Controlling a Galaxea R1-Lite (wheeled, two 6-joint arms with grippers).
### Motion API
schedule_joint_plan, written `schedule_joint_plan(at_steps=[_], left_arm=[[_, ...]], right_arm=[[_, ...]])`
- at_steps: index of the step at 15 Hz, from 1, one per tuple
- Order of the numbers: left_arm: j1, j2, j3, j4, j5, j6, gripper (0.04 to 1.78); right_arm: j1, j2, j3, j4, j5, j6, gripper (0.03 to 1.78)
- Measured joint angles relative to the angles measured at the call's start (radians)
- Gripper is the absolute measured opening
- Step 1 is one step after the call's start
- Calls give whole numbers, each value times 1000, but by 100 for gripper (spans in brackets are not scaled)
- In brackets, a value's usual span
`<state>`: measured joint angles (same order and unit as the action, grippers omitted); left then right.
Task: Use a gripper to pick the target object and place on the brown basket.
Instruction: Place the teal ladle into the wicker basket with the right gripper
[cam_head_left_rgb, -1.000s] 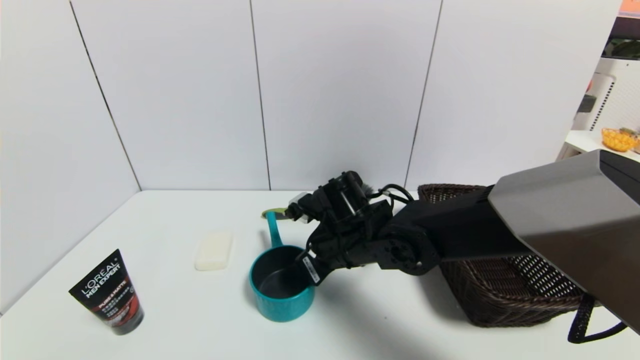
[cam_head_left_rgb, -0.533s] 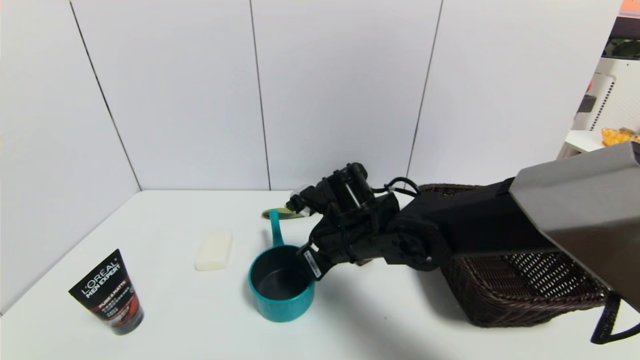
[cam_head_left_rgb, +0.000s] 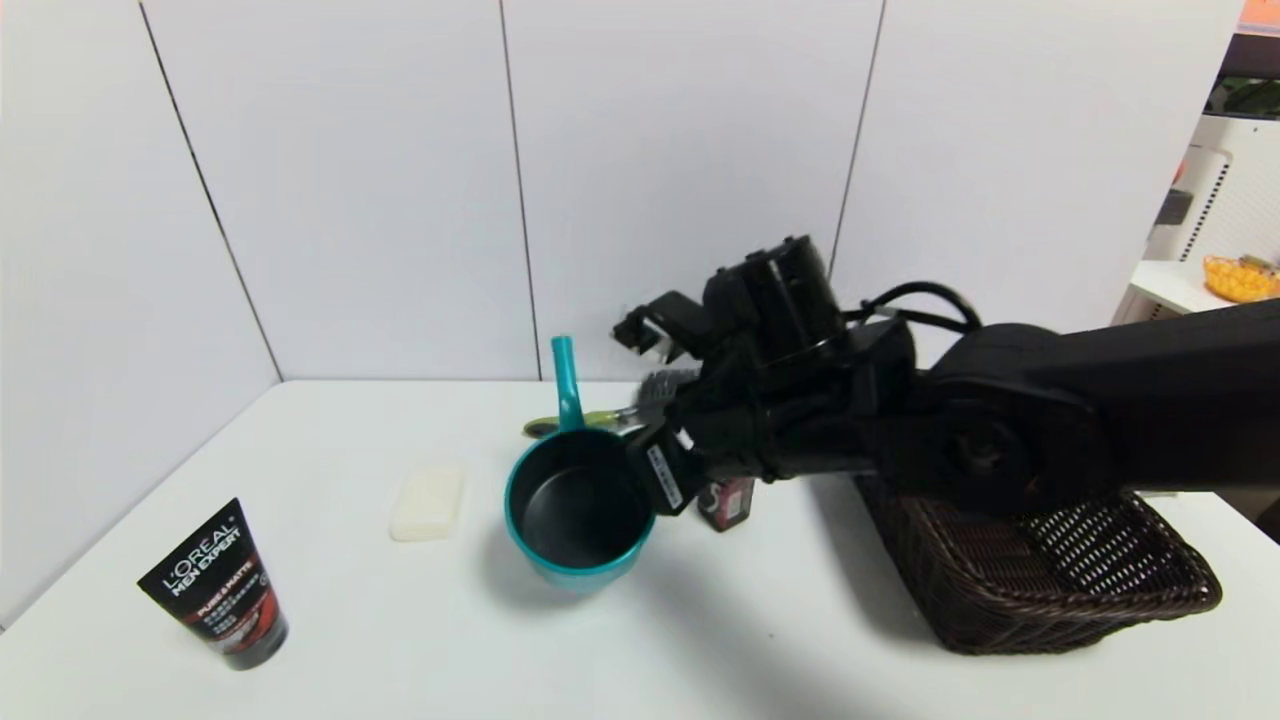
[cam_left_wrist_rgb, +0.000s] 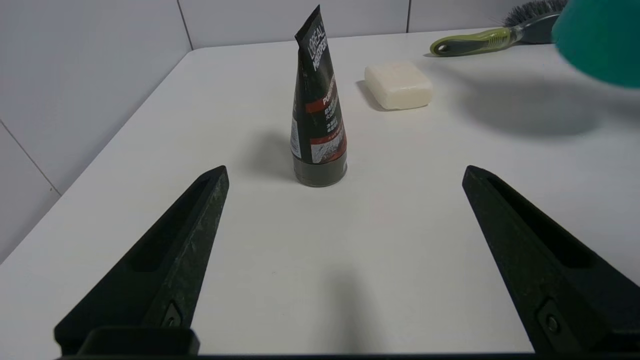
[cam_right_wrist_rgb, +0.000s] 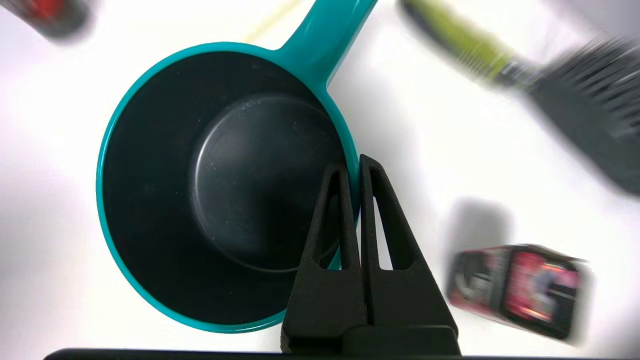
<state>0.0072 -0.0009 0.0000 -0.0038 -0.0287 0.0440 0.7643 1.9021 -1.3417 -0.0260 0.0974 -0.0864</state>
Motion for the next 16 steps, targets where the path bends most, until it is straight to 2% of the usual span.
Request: schedule_joint_plan(at_steps=[2,4,7,11,13,15,16], left_arm=[[0,0,0,0,0,0,169],[0,0,0,0,0,0,169],[0,0,0,0,0,0,169],[0,0,0,0,0,0,169],[0,0,0,0,0,0,169],[0,0,0,0,0,0,169],[0,0,0,0,0,0,169]], right_arm=[[-28,-109,16,5,1,-1,7],[-105,-217,37,10,4,-13,7],[-291,-351,85,13,24,-46,7],[-600,-438,150,4,116,-69,7],[-744,-439,175,4,142,-79,7],[-841,-409,213,-1,151,-90,7],[-871,-391,231,-1,152,-94,7]])
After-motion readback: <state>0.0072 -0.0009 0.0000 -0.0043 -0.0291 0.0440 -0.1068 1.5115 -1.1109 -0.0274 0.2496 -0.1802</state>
